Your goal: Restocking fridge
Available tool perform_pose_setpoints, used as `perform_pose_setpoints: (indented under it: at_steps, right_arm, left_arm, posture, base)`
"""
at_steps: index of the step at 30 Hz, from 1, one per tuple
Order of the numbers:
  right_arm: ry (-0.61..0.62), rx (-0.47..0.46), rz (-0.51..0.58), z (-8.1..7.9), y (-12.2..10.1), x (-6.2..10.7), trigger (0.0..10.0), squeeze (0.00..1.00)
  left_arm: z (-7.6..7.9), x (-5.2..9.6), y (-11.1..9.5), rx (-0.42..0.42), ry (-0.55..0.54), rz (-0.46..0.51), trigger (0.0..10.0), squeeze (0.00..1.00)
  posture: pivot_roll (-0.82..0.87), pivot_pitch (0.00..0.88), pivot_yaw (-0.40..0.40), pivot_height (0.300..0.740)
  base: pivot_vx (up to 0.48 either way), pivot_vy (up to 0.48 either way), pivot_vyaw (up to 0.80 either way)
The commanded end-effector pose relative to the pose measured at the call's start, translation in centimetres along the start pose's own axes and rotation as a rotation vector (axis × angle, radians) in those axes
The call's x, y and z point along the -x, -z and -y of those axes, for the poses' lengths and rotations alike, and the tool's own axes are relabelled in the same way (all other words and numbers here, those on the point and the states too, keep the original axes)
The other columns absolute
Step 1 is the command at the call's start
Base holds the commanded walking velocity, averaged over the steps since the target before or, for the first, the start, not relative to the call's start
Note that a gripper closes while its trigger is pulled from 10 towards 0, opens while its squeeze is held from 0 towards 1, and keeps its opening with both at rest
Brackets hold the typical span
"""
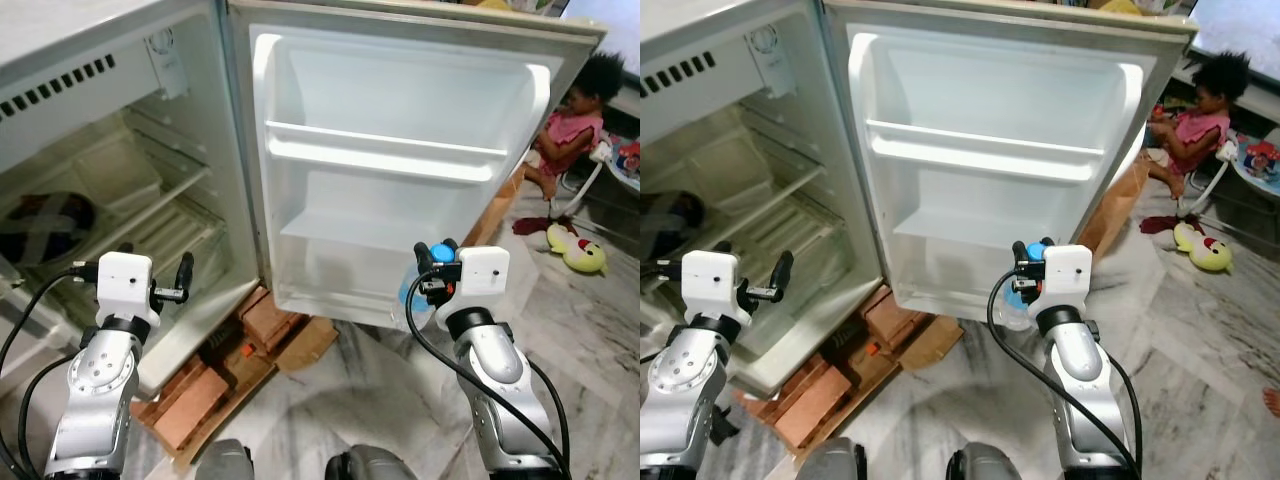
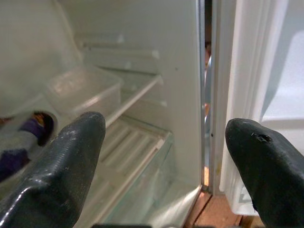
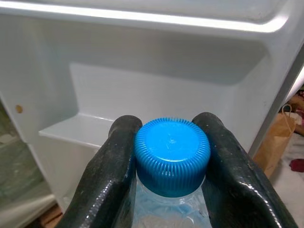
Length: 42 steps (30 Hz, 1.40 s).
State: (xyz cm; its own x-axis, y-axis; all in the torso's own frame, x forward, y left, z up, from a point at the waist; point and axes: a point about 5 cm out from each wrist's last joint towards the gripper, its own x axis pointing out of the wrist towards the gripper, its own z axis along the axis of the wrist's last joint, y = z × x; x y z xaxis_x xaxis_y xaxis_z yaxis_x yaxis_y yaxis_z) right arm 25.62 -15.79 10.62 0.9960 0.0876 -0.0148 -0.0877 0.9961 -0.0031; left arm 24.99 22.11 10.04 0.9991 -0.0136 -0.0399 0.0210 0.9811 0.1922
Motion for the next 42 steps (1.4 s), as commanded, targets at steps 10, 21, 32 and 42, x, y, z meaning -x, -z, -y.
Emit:
perform_pose_setpoints:
  at_steps: [10,21,32,42]
  right_arm:
    - [-0.007,0.008,0.053,-0.1,-1.0,-0.5,10.0,0.00]
    - [-0.021,0.018,0.060,-0.1,-1.3,-0.9,10.0,0.00]
    - [-0.030,0.029,0.071,-0.1,-1.5,-1.2,10.0,0.00]
    - [-0.036,0.041,0.078,-0.1,-1.6,-1.5,10.0,0.00]
  left_arm:
    - [0.7,0.4,-0.3,-0.002,0.029,-0.009,10.0,0.00]
    - [1.2,0.8,0.0,0.006,0.044,-0.024,10.0,0.00]
    - [1.3,0.7,-0.3,0.010,0.053,-0.008,10.0,0.00]
    - [1.6,0.7,-0.3,0.014,0.058,-0.008,10.0,0.00]
  posture:
    - [0.03,0.141,-0.052,0.708]
    - [0.03,0.146,-0.061,0.663]
    - [0.03,0.145,-0.062,0.663]
    - [0.03,0.146,-0.065,0.663]
  base:
    - [0.000,0.000,0.00]
    - [0.000,0.000,0.00]
    - [0.000,0.000,0.00]
    - [0.073,0.000,0.00]
